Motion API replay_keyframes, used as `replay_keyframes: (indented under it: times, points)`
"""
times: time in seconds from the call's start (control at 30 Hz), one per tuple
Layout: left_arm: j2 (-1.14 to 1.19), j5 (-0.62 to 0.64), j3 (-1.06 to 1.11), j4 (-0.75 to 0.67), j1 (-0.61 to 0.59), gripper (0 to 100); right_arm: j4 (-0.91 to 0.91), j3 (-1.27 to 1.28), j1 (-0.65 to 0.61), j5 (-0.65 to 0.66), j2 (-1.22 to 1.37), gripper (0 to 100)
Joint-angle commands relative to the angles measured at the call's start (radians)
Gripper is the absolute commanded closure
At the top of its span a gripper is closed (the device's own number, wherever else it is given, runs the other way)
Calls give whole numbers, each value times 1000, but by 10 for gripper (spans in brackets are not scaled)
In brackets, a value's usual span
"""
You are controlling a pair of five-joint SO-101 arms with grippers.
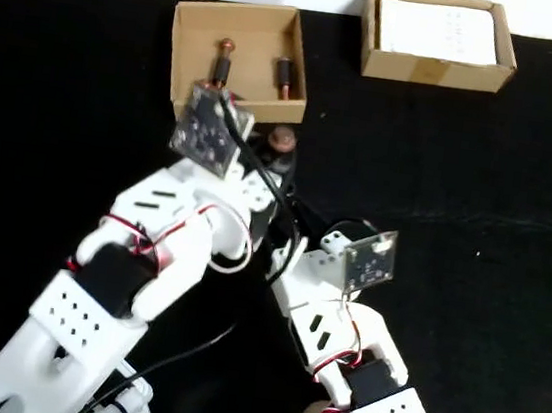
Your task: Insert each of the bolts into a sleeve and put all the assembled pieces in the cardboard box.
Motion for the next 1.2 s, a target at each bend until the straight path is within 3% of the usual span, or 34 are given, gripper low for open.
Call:
replay_keyframes:
  times: [0.0,0.2,0.8,1.17]
  points:
    - [22,9,-99,-25,7,991,-16,-4,-12,-11,-25,992]
    - [33,9,-153,-25,10,991,-16,-2,-12,-11,-25,992]
    - [47,6,-27,-31,25,991,-16,-2,-13,-9,-24,992]
    - [222,9,-156,-29,25,991,-16,-2,-13,-6,-24,992]
